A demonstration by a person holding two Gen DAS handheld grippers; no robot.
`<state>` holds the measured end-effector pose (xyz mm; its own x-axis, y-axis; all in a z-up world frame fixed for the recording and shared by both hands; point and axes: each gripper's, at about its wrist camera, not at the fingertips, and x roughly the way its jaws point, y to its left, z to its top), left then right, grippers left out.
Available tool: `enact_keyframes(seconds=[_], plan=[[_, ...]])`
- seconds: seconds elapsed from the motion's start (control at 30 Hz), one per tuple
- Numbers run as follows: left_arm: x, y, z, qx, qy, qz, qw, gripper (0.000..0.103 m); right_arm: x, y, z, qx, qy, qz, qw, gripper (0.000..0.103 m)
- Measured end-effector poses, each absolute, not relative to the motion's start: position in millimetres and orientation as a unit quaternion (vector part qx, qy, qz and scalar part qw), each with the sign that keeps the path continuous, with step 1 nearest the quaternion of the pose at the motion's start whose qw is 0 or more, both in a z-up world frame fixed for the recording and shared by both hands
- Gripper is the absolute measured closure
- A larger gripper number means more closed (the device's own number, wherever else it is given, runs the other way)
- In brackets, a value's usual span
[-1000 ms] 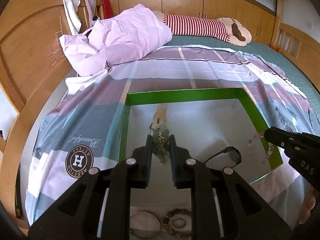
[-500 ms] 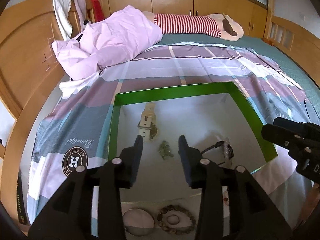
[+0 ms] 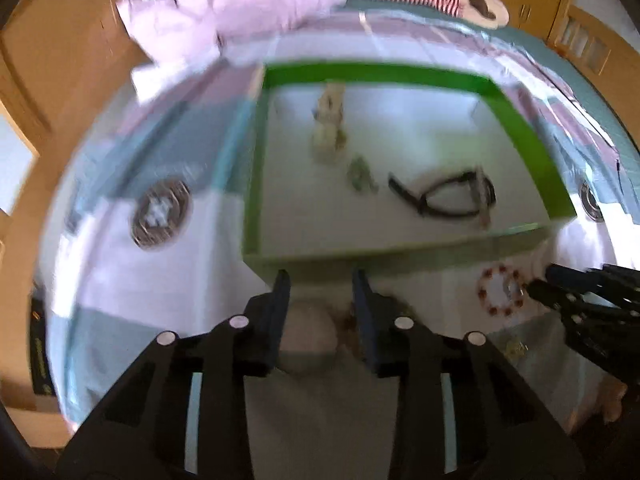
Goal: Organize jewelry
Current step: 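Lower the green pendant into the box with the left tool while the right tool drops the pink bracelet there, then grasp the brown wooden bead bracelet with the left tool while the right tool grasps the red-bead bracelet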
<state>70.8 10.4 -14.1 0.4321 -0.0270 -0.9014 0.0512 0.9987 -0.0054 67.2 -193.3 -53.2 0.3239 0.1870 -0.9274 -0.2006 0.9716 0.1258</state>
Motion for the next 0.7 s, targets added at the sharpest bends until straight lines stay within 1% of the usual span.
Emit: enact_keyframes(seconds=[0.07, 0.27, 0.3, 0.37, 0.47, 0.57, 0.7], plan=[[71, 11, -22, 0.001, 0.546, -0.029, 0.837, 0.072, 70, -195, -61, -0.003, 0.576, 0.107, 0.810, 0.074], [69, -7, -37, 0.033, 0.559, -0.039, 0.827, 0.072, 75, -189, -75, -0.031, 0.583, 0.095, 0.806, 0.074], [69, -8, -40, 0.035, 0.563, -0.038, 0.825, 0.072, 75, -187, -75, -0.033, 0.584, 0.100, 0.805, 0.086], [72, -8, -44, 0.034, 0.570, -0.038, 0.820, 0.072, 71, -181, -72, -0.037, 0.584, 0.121, 0.802, 0.095], [75, -3, -45, 0.018, 0.572, -0.038, 0.819, 0.072, 67, -180, -58, -0.017, 0.574, 0.149, 0.805, 0.096], [79, 3, -46, -0.003, 0.575, -0.042, 0.817, 0.072, 65, -188, -39, 0.006, 0.548, 0.157, 0.822, 0.096], [84, 4, -53, -0.012, 0.583, -0.041, 0.811, 0.072, 71, -198, -44, 0.016, 0.557, 0.132, 0.820, 0.096]])
